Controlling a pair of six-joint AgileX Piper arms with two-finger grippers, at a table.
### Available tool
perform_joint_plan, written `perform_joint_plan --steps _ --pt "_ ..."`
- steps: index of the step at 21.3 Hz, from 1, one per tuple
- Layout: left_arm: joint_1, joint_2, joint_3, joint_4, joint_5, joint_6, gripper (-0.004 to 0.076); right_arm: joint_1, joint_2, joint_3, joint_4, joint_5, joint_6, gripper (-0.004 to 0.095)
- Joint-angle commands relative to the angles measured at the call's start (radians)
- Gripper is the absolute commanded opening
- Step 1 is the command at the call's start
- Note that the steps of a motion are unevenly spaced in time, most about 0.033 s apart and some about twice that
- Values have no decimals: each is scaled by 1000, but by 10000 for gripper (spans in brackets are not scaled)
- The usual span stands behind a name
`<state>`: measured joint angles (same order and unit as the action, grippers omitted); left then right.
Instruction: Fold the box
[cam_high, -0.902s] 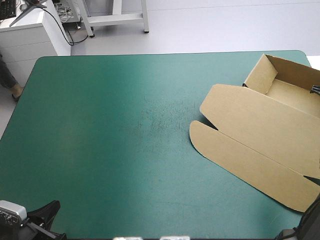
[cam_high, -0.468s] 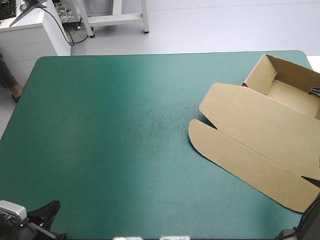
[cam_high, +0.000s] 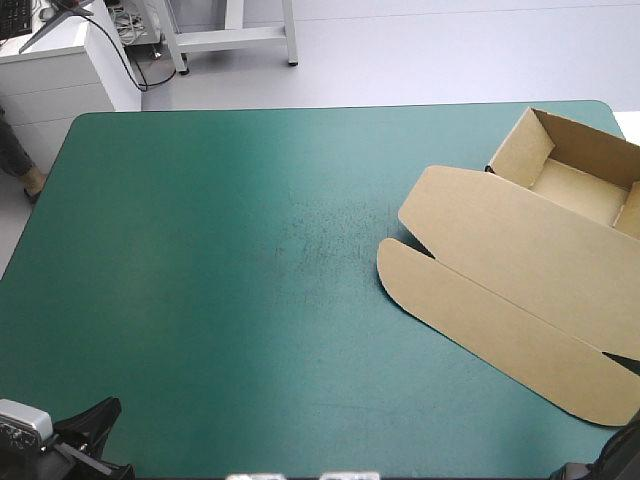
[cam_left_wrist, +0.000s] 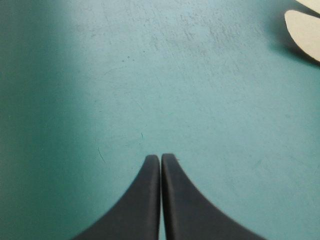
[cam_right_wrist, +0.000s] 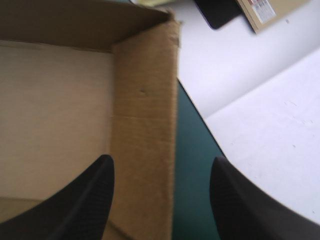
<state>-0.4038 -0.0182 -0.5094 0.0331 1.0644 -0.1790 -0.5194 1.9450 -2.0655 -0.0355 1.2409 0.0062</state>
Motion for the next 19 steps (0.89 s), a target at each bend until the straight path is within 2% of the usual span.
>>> perform_joint_plan --steps 1,2,4,5,8,11,15,19 --pt "-5 0 -15 2 -88 -10 -8 27 -185 -35 153 12 -95 427" --pt "-5 0 -15 2 -88 -10 -8 69 -275 -29 205 12 -143 219" --pt "-5 0 -15 2 -88 -10 -8 117 -336 -15 210 12 -189 27" --pt "-5 0 -15 2 -88 -10 -8 150 -382 -3 210 12 -203 -12" --pt "-5 0 -15 2 -88 -10 -8 282 -580 90 203 10 -242 -13" --pt "-5 0 -15 2 -88 -10 -8 391 -874 305 218 -22 -268 -13" --pt "-5 0 -15 2 -88 -10 -8 395 -1264 653 219 -120 -286 -13" --pt "-5 0 -15 2 -88 -10 -8 395 -1633 1039 211 -155 -294 -13"
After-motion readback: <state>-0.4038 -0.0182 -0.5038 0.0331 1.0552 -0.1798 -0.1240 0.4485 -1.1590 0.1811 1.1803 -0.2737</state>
